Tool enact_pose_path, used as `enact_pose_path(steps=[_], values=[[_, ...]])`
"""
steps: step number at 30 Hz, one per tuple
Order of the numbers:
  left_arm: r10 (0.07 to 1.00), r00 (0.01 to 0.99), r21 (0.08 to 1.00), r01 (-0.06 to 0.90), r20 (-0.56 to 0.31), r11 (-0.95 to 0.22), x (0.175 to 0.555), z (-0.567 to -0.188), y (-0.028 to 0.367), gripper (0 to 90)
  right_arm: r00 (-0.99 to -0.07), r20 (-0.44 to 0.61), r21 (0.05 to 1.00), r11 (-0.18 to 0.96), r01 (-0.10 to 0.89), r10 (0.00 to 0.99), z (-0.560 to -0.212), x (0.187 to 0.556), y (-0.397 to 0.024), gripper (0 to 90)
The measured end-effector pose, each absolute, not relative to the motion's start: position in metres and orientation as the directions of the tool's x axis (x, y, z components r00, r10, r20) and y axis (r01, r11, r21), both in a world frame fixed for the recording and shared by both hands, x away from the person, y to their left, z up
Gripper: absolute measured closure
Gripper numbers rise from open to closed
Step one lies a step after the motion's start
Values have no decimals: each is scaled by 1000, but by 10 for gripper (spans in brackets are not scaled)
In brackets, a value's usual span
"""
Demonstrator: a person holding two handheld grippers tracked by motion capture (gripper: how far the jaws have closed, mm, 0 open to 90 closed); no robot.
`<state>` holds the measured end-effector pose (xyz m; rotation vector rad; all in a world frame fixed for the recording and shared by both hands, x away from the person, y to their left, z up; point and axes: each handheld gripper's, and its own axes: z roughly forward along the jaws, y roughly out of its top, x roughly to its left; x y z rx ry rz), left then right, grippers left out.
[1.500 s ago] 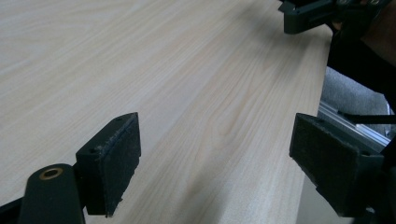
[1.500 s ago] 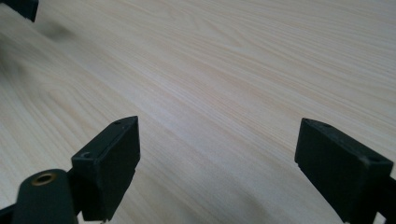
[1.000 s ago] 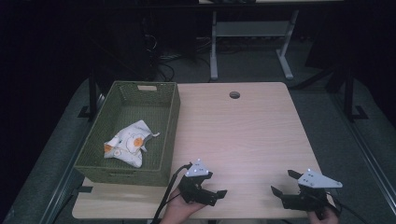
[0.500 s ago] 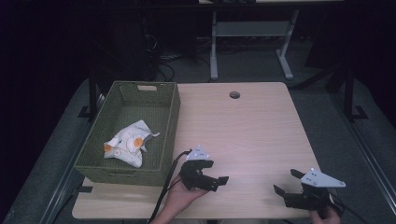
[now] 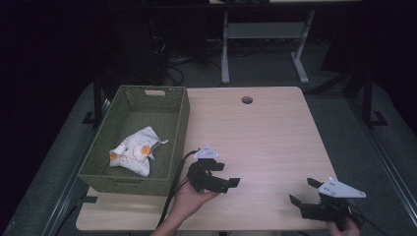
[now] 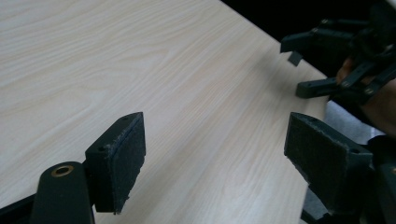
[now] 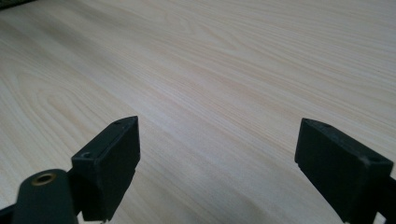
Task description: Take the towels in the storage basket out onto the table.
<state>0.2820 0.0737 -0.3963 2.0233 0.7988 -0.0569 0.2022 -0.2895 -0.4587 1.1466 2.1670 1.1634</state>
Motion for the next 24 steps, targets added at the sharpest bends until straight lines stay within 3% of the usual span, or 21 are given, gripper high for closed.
enact_pose_path(steps=[24], values=[[472,763,737,608,-441,-295,303,-357,101,178,-573,11,837,305,453,820,-458,202,-291,138]])
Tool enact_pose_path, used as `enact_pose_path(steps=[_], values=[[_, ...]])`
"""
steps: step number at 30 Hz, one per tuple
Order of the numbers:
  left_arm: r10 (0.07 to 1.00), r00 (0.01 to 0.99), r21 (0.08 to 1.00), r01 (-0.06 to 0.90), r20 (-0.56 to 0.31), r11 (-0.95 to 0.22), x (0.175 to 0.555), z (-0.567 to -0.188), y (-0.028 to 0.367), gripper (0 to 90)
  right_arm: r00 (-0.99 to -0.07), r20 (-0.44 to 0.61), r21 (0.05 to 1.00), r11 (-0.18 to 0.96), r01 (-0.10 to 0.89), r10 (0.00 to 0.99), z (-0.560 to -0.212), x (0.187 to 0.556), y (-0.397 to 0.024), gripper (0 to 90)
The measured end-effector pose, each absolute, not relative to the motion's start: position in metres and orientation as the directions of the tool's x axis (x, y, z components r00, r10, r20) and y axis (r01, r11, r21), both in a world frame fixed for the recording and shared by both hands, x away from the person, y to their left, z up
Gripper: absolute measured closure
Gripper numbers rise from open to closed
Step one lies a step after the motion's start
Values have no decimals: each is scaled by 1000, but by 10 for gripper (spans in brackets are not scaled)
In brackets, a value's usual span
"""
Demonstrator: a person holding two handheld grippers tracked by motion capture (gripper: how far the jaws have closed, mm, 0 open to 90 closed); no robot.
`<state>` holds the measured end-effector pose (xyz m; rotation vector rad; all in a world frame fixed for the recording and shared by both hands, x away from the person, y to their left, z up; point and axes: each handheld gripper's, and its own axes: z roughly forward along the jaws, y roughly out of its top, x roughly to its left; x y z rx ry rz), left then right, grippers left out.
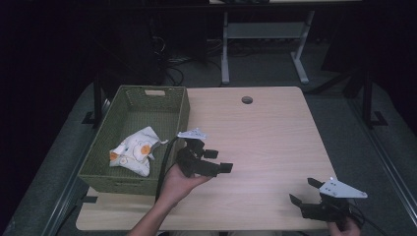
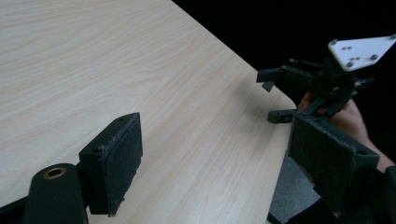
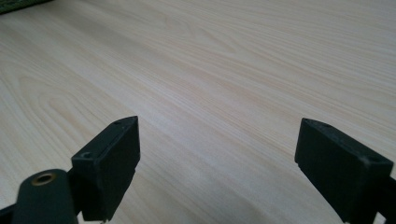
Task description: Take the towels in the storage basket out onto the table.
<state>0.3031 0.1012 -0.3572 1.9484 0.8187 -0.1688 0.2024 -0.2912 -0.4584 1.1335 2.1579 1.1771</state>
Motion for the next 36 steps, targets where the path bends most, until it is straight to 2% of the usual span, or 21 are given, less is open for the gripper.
enact_pose_path(steps=[10,36], values=[[469,777,742,591,-420,-316,303,-344,111,176,-566,17,839,297,457,824,-458,202,-293,138],[480,756,736,614,-445,-285,313,-320,143,175,-575,17,839,301,454,818,-458,202,-294,138]])
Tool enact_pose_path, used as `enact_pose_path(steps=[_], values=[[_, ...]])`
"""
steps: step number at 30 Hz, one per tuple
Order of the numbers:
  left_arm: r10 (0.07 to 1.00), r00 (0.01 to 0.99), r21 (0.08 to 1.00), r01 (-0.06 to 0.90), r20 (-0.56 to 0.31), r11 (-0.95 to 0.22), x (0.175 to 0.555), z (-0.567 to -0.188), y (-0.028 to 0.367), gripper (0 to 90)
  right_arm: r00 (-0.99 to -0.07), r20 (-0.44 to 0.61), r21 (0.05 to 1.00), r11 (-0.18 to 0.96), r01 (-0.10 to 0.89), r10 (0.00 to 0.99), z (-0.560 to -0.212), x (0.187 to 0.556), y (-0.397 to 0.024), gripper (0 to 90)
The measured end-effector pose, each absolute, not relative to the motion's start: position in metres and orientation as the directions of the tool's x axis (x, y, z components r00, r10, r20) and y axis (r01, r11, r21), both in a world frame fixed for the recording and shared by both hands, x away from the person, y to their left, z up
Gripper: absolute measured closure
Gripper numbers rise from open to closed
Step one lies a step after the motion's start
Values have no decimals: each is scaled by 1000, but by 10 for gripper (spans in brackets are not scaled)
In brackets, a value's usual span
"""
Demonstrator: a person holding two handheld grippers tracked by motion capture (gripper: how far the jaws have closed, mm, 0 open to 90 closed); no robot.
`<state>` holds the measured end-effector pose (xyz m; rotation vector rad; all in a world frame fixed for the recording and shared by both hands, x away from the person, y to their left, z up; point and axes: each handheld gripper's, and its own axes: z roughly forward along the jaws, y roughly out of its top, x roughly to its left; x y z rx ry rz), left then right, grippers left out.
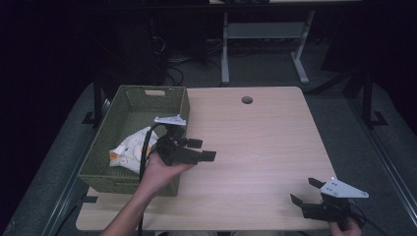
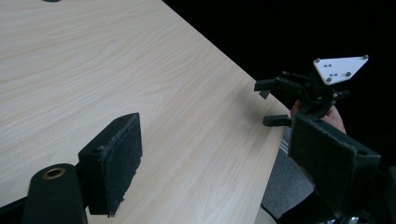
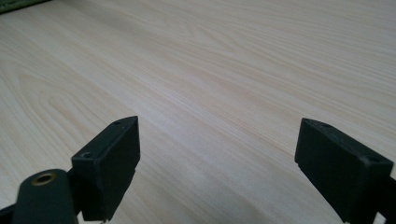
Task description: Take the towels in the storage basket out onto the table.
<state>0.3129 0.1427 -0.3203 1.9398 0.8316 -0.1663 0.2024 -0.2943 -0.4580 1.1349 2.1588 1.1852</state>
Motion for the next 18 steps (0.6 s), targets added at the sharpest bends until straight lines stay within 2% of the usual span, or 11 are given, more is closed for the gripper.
enact_pose_path(steps=[18], values=[[525,723,723,639,-448,-263,330,-317,176,202,-573,22,839,297,455,819,-458,201,-295,138]])
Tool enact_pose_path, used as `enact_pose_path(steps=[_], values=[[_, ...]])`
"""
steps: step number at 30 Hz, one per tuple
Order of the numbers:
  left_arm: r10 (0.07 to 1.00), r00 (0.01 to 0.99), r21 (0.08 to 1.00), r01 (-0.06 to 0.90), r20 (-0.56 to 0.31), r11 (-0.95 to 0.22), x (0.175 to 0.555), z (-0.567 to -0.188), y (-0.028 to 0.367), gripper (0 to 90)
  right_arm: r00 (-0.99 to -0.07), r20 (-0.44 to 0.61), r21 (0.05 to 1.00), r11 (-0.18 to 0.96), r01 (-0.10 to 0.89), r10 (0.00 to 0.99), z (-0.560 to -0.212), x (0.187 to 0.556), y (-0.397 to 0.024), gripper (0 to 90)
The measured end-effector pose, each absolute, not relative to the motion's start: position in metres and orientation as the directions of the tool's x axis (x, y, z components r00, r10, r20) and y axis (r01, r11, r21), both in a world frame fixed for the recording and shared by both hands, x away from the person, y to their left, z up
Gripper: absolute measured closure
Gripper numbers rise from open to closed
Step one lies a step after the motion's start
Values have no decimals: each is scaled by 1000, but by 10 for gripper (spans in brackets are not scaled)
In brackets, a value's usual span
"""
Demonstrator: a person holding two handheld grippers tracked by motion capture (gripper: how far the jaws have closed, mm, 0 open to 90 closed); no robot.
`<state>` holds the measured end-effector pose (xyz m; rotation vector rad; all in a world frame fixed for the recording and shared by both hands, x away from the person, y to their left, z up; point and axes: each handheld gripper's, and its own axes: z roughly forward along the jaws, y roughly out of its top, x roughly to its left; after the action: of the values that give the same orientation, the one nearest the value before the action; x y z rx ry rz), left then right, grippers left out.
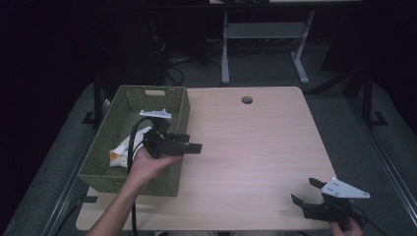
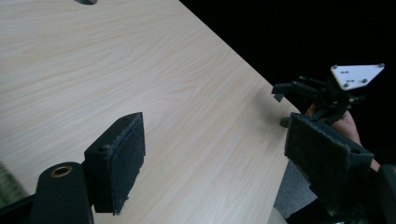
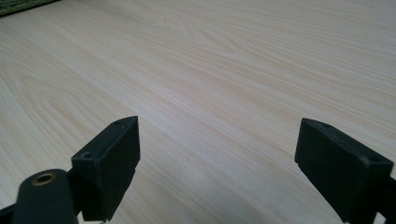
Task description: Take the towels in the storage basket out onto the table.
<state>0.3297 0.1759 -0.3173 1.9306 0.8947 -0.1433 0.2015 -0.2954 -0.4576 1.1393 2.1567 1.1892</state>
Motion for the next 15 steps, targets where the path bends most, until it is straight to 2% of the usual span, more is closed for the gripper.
enact_pose_path(steps=[15], values=[[583,668,694,683,-463,-230,347,-320,213,214,-579,21,836,304,457,815,-458,202,-294,138]])
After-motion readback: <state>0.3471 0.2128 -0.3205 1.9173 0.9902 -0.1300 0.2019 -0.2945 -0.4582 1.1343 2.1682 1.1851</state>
